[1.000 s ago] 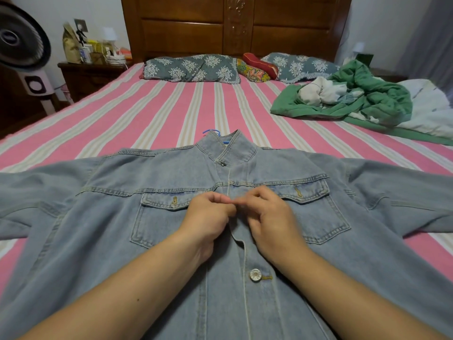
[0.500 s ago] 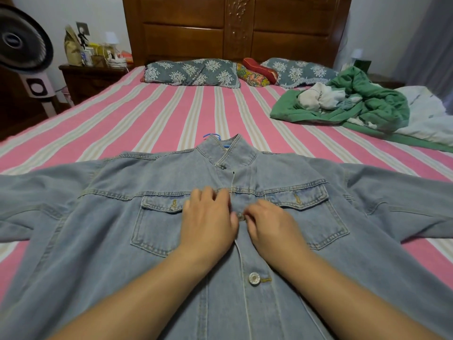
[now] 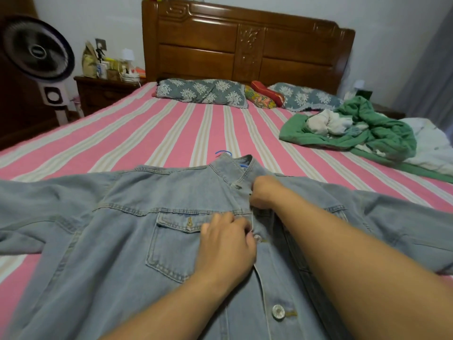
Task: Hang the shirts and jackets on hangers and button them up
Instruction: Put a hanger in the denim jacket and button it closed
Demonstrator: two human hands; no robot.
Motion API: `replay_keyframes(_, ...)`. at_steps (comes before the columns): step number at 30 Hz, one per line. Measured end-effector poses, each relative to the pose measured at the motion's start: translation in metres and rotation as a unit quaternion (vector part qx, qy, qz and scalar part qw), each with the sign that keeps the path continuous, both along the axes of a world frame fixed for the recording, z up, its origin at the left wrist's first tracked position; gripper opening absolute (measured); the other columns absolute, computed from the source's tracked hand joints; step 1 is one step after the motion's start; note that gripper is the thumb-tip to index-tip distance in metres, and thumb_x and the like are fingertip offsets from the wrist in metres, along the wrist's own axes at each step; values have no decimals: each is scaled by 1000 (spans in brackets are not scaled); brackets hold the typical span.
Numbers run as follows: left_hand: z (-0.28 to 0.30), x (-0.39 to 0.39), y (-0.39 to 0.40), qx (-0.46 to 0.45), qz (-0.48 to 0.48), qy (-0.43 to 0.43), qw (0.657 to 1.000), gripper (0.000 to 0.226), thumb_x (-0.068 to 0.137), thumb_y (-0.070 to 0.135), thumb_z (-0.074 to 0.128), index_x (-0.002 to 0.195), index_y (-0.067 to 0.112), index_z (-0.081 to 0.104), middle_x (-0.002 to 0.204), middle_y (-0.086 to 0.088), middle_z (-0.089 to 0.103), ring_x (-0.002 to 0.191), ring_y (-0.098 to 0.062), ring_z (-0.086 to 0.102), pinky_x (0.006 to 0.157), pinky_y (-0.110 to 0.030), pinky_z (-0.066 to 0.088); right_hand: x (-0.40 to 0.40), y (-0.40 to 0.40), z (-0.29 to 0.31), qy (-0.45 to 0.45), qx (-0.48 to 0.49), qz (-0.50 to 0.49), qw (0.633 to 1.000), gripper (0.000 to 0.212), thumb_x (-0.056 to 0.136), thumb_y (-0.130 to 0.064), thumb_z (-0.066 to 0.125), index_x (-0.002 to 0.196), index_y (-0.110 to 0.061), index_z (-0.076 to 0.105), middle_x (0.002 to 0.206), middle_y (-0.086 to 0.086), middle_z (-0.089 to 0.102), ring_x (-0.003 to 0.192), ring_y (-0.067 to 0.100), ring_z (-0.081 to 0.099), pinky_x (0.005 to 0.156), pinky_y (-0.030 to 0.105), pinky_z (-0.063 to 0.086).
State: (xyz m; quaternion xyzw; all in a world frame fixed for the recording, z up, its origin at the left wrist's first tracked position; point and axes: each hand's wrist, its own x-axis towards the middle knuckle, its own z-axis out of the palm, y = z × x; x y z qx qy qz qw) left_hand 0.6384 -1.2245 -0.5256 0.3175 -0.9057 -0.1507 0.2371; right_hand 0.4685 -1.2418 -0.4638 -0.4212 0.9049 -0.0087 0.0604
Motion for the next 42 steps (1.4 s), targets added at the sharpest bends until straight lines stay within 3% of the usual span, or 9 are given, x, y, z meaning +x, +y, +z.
replay_keyframes(12,7,2,10,-11,18,-61,998,26,94,42,42,96,28,63,97,8,53,105,-17,49,91,-38,39,-21,23,-32,-80,-273,-133,949,27,95,-24,51,109,-3,63,113,22,66,102,40,62,77,38,45)
replay_keyframes(14,26,-8,2,16,11,-76,997,24,92,37,45,89,22,64,95,2,62,99,-23,57,86,-40,46,-38,35,-19,-311,-453,-240,801,25,97,-21,49,101,-2,65,98,19,69,86,35,66,70,36,50)
replay_keyframes(16,50,-33,-25,44,25,-11,999,19,92,29,52,93,20,69,96,-3,70,95,-27,63,81,-39,51,-53,45,-13,-550,-562,-275,553,21,98,-12,46,86,-8,63,66,8,68,55,22,66,49,29,53)
replay_keyframes(18,64,-61,-68,70,48,55,995,23,93,20,59,112,21,70,103,-3,70,99,-26,64,82,-32,48,-62,47,-17,-637,-582,-261,433,25,101,-12,43,90,-7,64,59,6,68,47,17,65,44,27,54)
replay_keyframes(22,27,-87,-105,188,47,-8,981,53,85,33,81,130,10,64,105,-4,67,100,-22,65,86,-28,46,-66,42,-28,-640,-553,-241,476,31,102,-21,50,120,0,64,94,16,73,69,25,70,56,34,60)
replay_keyframes(31,16,-76,-118,153,1,24,988,14,80,31,85,80,24,72,66,10,62,63,-8,57,57,-23,36,-44,44,-15,-609,-320,-126,715,12,92,0,64,82,-5,65,65,3,65,60,14,54,41,16,41)
replay_keyframes(36,29,-80,-106,186,42,125,974,17,81,25,82,78,16,67,61,0,71,56,-17,70,60,-31,57,-45,47,-2,-637,-332,-173,674,11,96,-8,62,86,-11,62,53,-2,54,42,4,39,35,12,31)
replay_keyframes(39,27,-91,-94,343,34,226,911,20,83,9,81,81,6,61,63,-11,72,50,-21,67,53,-33,58,-32,37,-3,-675,-358,-184,618,8,96,-5,61,89,-7,64,67,9,66,54,16,65,50,22,57)
replay_keyframes(42,17,-93,-93,437,24,232,869,13,82,2,80,81,8,69,73,-12,69,66,-22,63,66,-38,55,-21,23,-15,-643,-367,-189,645,7,97,-6,60,91,-7,64,78,10,68,71,22,68,65,27,60)
